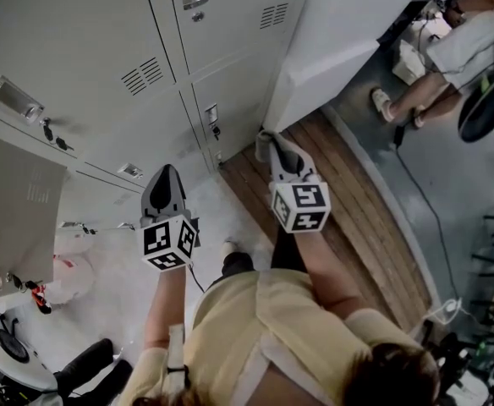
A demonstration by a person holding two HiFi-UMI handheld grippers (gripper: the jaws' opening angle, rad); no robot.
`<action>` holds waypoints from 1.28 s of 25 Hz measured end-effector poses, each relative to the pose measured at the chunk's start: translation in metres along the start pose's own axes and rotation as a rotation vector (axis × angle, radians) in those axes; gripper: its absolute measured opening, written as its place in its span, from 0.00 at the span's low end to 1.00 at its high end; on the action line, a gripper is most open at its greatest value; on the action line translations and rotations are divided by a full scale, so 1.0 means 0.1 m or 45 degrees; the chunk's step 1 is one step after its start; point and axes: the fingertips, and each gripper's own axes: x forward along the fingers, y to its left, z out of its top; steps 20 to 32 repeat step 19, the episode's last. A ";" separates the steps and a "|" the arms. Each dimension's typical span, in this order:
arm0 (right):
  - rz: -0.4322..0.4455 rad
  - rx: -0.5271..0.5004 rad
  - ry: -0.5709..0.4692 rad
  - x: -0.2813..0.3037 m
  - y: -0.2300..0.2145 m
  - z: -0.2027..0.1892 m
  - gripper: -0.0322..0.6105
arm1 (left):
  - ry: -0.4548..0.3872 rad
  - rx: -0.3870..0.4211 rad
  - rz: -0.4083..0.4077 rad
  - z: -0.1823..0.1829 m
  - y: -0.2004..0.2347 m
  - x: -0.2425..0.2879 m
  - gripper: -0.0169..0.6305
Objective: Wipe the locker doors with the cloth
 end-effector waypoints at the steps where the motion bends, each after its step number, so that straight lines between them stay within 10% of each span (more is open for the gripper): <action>1: 0.000 -0.001 -0.001 -0.01 0.00 0.00 0.07 | -0.004 -0.002 0.001 0.01 0.01 -0.02 0.01; 32: 0.020 -0.036 -0.002 -0.17 0.12 -0.02 0.07 | -0.037 -0.046 0.013 0.06 0.01 -0.29 0.01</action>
